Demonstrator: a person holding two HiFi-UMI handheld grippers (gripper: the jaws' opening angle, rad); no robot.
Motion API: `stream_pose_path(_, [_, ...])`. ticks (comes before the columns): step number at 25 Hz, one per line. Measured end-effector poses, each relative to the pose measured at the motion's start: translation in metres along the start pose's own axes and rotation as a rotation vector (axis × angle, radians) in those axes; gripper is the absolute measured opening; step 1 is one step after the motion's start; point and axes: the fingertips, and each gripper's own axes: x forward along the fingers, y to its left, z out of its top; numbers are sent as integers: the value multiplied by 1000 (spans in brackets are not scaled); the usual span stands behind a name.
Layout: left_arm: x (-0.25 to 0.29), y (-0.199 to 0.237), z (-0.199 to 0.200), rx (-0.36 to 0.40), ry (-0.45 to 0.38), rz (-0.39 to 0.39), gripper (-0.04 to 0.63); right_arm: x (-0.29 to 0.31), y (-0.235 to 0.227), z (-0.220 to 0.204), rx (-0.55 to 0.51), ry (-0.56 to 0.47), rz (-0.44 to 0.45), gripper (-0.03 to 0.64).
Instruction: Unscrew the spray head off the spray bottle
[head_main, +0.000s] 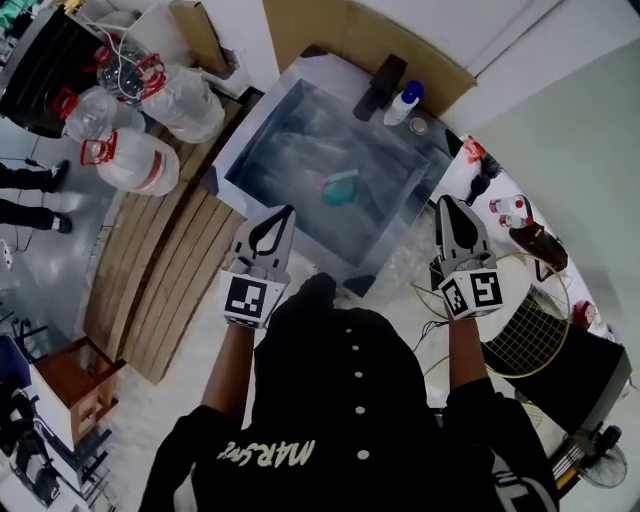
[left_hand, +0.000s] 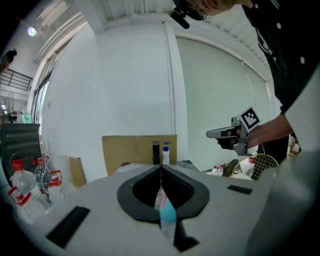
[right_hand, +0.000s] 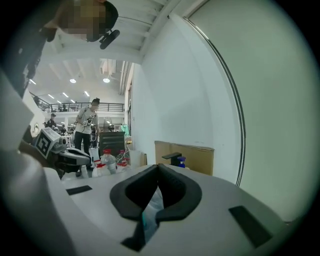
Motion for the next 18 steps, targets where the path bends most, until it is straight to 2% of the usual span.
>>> stream_pose_path(5, [20, -6, -30, 39, 97, -66, 25, 41, 9, -8, -75, 48, 114, 12])
stream_pose_path(7, [27, -10, -41, 35, 136, -45, 26, 54, 15, -15, -128, 80, 184, 12])
stream_pose_path(10, [38, -29, -54, -13, 182, -35, 26, 69, 24, -31, -198, 150, 294, 12])
stream_pose_path(13, [61, -45, -75, -16, 223, -56, 26, 94, 23, -39, -231, 158, 361, 12])
stream_pose_path(15, [71, -50, -89, -9, 255, -44, 26, 106, 25, -47, -249, 166, 431, 12])
stream_pose_path(18, [81, -39, -98, 63, 293, -22, 26, 117, 34, -65, -298, 197, 572, 12])
